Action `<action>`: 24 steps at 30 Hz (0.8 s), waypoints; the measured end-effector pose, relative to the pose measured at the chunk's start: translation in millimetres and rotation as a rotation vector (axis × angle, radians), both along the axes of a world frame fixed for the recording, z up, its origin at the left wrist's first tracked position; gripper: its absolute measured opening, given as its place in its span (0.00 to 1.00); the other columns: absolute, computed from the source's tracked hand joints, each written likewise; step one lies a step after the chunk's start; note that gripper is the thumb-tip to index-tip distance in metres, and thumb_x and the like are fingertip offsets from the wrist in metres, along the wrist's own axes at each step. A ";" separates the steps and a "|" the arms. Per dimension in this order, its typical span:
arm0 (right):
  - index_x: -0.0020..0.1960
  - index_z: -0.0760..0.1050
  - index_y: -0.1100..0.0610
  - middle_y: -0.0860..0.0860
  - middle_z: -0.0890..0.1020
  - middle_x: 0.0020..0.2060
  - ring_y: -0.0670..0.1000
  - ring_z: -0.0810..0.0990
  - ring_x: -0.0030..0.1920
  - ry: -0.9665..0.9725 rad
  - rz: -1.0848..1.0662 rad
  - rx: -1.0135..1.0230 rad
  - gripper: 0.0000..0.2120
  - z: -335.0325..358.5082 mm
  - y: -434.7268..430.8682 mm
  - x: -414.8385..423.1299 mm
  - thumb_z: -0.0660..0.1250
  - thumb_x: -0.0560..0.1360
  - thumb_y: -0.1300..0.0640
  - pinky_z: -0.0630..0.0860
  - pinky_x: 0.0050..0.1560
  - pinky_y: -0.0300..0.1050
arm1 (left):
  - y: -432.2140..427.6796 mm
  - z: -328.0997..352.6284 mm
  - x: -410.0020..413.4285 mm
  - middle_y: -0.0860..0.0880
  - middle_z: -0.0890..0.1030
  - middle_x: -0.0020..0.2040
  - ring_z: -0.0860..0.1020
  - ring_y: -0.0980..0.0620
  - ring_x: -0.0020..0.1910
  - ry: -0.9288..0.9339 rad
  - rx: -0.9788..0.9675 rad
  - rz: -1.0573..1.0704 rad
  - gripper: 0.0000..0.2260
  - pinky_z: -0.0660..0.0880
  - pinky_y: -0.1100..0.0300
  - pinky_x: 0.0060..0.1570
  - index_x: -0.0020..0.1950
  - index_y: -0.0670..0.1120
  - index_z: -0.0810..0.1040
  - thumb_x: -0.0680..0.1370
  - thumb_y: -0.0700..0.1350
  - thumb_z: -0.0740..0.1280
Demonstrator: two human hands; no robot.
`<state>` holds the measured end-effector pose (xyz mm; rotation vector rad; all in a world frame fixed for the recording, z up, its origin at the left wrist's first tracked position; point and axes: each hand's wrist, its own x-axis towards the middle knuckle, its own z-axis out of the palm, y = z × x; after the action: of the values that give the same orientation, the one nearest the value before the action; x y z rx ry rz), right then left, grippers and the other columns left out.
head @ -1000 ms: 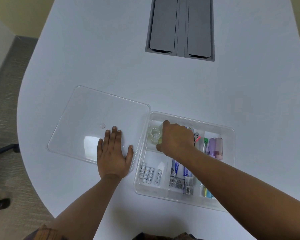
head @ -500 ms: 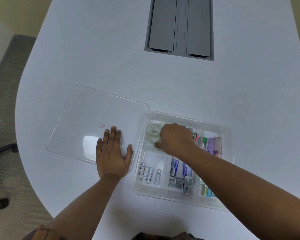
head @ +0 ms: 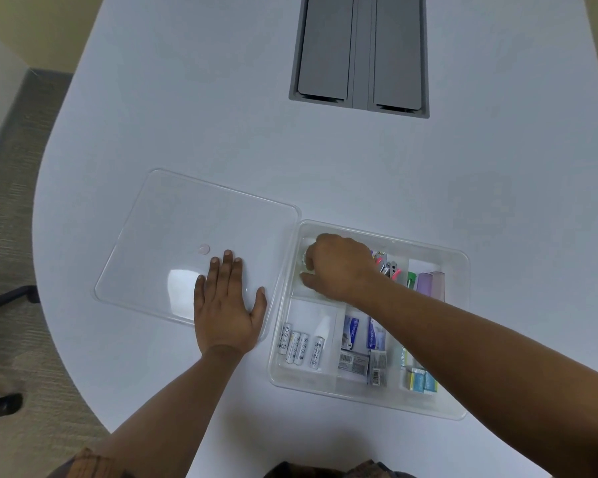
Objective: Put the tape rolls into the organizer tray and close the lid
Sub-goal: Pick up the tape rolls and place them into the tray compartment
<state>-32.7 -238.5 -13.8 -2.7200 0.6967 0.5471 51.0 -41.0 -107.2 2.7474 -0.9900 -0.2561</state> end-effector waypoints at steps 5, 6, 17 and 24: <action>0.47 0.76 0.56 0.53 0.77 0.46 0.59 0.79 0.45 -0.014 -0.037 -0.049 0.14 -6.2 11.7 2.0 0.70 0.70 0.46 0.69 0.37 0.46 | -0.1 0.3 0.3 0.49 0.61 0.78 0.56 0.50 0.78 -0.006 -0.004 -0.003 0.30 0.47 0.53 0.76 0.76 0.47 0.62 0.79 0.61 0.52; 0.48 0.75 0.55 0.53 0.77 0.46 0.59 0.79 0.45 -0.012 -0.051 -0.057 0.15 -7.1 13.0 2.1 0.71 0.69 0.47 0.69 0.36 0.46 | 0.0 0.3 0.4 0.49 0.61 0.78 0.56 0.49 0.78 -0.005 -0.005 -0.004 0.30 0.47 0.53 0.76 0.76 0.47 0.62 0.79 0.61 0.52; 0.55 0.72 0.55 0.52 0.77 0.48 0.57 0.79 0.45 0.041 -0.046 -0.077 0.21 -9.6 10.8 0.9 0.74 0.66 0.51 0.67 0.36 0.46 | 0.2 0.4 0.4 0.49 0.60 0.79 0.55 0.50 0.78 0.000 0.005 -0.005 0.30 0.48 0.51 0.76 0.77 0.47 0.62 0.79 0.62 0.51; 0.38 0.72 0.55 0.51 0.72 0.37 0.55 0.77 0.42 0.020 0.032 -0.129 0.05 -13.1 16.7 1.8 0.68 0.68 0.58 0.68 0.34 0.44 | 0.1 0.3 -0.2 0.49 0.59 0.79 0.55 0.50 0.78 -0.001 0.007 -0.005 0.30 0.47 0.53 0.76 0.77 0.47 0.61 0.79 0.62 0.51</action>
<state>-31.0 -221.8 -26.8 -2.8532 0.7189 0.5558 50.8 -40.9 -106.9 2.7523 -0.9981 -0.2600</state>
